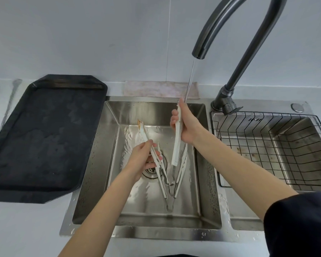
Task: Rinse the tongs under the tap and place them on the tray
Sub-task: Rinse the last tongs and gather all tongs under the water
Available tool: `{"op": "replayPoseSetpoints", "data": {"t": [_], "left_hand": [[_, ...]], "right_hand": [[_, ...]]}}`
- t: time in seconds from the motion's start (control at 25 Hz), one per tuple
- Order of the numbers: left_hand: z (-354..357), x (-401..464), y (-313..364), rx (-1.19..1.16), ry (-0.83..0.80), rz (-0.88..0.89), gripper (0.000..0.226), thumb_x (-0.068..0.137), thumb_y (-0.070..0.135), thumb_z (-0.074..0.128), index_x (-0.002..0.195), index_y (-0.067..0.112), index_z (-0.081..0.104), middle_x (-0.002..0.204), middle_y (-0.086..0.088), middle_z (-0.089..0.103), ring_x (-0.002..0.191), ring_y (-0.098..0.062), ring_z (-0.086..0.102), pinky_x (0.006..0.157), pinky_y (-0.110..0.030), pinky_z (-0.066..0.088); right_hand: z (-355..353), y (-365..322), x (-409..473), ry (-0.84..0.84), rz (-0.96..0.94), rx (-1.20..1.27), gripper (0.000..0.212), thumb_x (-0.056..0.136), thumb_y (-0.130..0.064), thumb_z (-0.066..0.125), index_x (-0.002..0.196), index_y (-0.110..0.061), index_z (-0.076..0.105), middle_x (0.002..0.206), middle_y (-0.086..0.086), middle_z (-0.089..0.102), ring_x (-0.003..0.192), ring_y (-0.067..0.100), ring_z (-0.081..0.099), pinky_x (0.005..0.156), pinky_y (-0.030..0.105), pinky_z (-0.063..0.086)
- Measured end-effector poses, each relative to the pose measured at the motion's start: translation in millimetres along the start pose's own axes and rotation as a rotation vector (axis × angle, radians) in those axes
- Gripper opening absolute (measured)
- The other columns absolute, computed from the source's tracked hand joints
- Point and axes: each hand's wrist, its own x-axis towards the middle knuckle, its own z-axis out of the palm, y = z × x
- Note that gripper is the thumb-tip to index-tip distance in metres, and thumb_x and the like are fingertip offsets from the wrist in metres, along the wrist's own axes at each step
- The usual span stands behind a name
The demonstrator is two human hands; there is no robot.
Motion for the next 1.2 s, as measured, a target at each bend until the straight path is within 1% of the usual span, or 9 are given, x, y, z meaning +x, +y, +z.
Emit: {"op": "replayPoseSetpoints", "data": {"t": [0.16, 0.32, 0.4, 0.48, 0.64, 0.76, 0.84, 1.0, 1.2], "left_hand": [[3.1, 1.2, -0.3, 0.01, -0.049, -0.001, 0.023, 0.097, 0.027, 0.04, 0.096, 0.01, 0.056, 0.07, -0.004, 0.061, 0.047, -0.006, 0.066, 0.046, -0.021, 0.054], [8.0, 5.8, 3.4, -0.103, -0.113, -0.06, 0.028, 0.095, 0.029, 0.045, 0.089, 0.007, 0.061, 0.057, -0.001, 0.069, 0.05, -0.009, 0.068, 0.054, -0.023, 0.059], [11.6, 8.2, 8.0, -0.11, -0.117, -0.074, 0.029, 0.095, 0.029, 0.046, 0.087, 0.006, 0.061, 0.055, -0.001, 0.071, 0.051, -0.01, 0.069, 0.054, -0.023, 0.059], [15.1, 10.9, 13.8, -0.13, -0.115, -0.057, 0.03, 0.095, 0.028, 0.046, 0.085, 0.004, 0.06, 0.059, -0.004, 0.072, 0.052, -0.011, 0.07, 0.052, -0.023, 0.059], [21.0, 16.2, 23.9, -0.169, -0.106, -0.027, 0.028, 0.095, 0.026, 0.047, 0.083, 0.003, 0.059, 0.064, -0.005, 0.072, 0.053, -0.013, 0.071, 0.058, -0.026, 0.06], [22.9, 18.6, 21.8, -0.19, -0.103, -0.004, 0.026, 0.095, 0.026, 0.046, 0.087, 0.004, 0.057, 0.077, -0.008, 0.07, 0.057, -0.013, 0.072, 0.065, -0.03, 0.059], [22.4, 19.0, 18.8, -0.179, -0.113, 0.009, 0.023, 0.095, 0.026, 0.046, 0.089, 0.006, 0.056, 0.085, -0.01, 0.068, 0.06, -0.013, 0.072, 0.065, -0.032, 0.06], [22.1, 17.4, 15.5, -0.132, -0.162, -0.013, 0.015, 0.097, 0.024, 0.043, 0.101, 0.012, 0.05, 0.089, -0.01, 0.069, 0.06, -0.013, 0.073, 0.057, -0.031, 0.061], [39.9, 18.5, 10.8, -0.122, -0.252, -0.077, 0.03, 0.098, 0.016, 0.04, 0.128, 0.01, 0.041, 0.087, -0.01, 0.067, 0.058, -0.011, 0.072, 0.053, -0.025, 0.059]], "right_hand": [[-2.2, -4.4, -0.9, 0.014, -0.006, 0.05, 0.041, 0.097, -0.043, 0.039, 0.072, -0.012, 0.052, 0.043, -0.004, 0.051, 0.032, 0.005, 0.044, 0.037, 0.014, 0.042], [-12.4, -8.4, -2.5, -0.091, -0.042, 0.136, 0.028, 0.1, -0.016, 0.035, 0.087, -0.005, 0.058, 0.071, 0.003, 0.058, 0.06, 0.011, 0.055, 0.061, 0.018, 0.052], [-17.9, -13.0, -4.4, -0.176, -0.057, 0.081, 0.023, 0.097, -0.007, 0.034, 0.092, -0.004, 0.056, 0.078, 0.004, 0.056, 0.07, 0.013, 0.055, 0.073, 0.022, 0.052], [-18.6, -16.3, -5.9, -0.222, -0.058, 0.022, 0.018, 0.095, -0.005, 0.037, 0.094, -0.005, 0.055, 0.08, 0.005, 0.056, 0.072, 0.013, 0.057, 0.077, 0.023, 0.053], [-12.0, -19.1, -5.8, -0.197, -0.106, -0.048, 0.014, 0.097, -0.008, 0.042, 0.094, -0.006, 0.056, 0.082, 0.005, 0.056, 0.064, 0.01, 0.056, 0.058, 0.016, 0.055], [-6.2, -19.3, -2.4, -0.117, -0.166, -0.029, 0.01, 0.096, -0.01, 0.046, 0.088, -0.009, 0.052, 0.076, 0.002, 0.048, 0.054, 0.007, 0.048, 0.042, 0.012, 0.044], [-5.5, -17.4, -1.1, -0.007, -0.183, -0.059, 0.011, 0.095, -0.02, 0.051, 0.087, -0.011, 0.05, 0.071, -0.001, 0.045, 0.042, 0.003, 0.045, 0.035, 0.012, 0.036], [-5.5, -15.3, -9.5, 0.077, -0.174, -0.202, 0.025, 0.095, -0.037, 0.046, 0.088, -0.013, 0.045, 0.063, -0.002, 0.041, 0.032, 0.003, 0.039, 0.032, 0.013, 0.032], [-2.0, -24.7, -38.0, 0.083, -0.297, -0.414, 0.012, 0.097, -0.022, 0.043, 0.101, -0.01, 0.043, 0.073, 0.0, 0.046, 0.051, 0.009, 0.042, 0.04, 0.017, 0.037]]}}
